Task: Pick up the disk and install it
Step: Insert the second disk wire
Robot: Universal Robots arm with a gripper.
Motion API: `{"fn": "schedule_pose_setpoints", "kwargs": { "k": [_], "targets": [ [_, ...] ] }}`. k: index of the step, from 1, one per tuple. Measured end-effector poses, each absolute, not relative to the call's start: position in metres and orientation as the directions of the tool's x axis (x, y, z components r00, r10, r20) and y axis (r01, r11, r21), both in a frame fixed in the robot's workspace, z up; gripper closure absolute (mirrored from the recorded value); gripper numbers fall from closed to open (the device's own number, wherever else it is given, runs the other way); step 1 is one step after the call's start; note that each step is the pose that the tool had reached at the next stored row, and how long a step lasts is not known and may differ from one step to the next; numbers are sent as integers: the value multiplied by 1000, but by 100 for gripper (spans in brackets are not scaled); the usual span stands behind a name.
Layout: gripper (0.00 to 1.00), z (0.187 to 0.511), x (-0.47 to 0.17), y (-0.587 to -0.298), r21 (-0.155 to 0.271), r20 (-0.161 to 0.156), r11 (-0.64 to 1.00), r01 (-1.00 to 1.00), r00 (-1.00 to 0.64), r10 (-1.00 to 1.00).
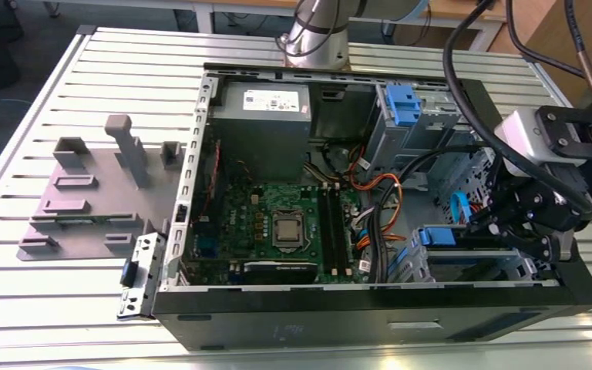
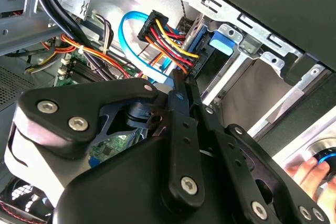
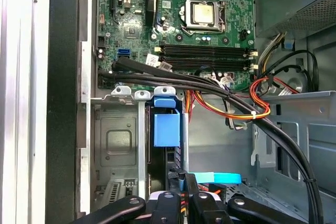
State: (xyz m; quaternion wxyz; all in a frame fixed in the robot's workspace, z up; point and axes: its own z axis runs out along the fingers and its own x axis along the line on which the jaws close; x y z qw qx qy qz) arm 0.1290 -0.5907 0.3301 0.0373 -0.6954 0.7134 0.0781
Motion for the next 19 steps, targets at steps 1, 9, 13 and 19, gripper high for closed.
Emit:
{"fn": "schedule_pose_setpoints", "kwargs": {
  "k": [1, 9, 13, 19],
  "targets": [
    [84, 330, 129, -591, 60, -162, 21, -998, -30, -986],
    [84, 335, 129, -592, 60, -163, 21, -998, -30, -986],
    [84, 335, 129, -593, 60, -166, 20, -998, -30, -986],
    [84, 335, 129, -593, 60, -197, 18, -998, -30, -980]
  ]
}}
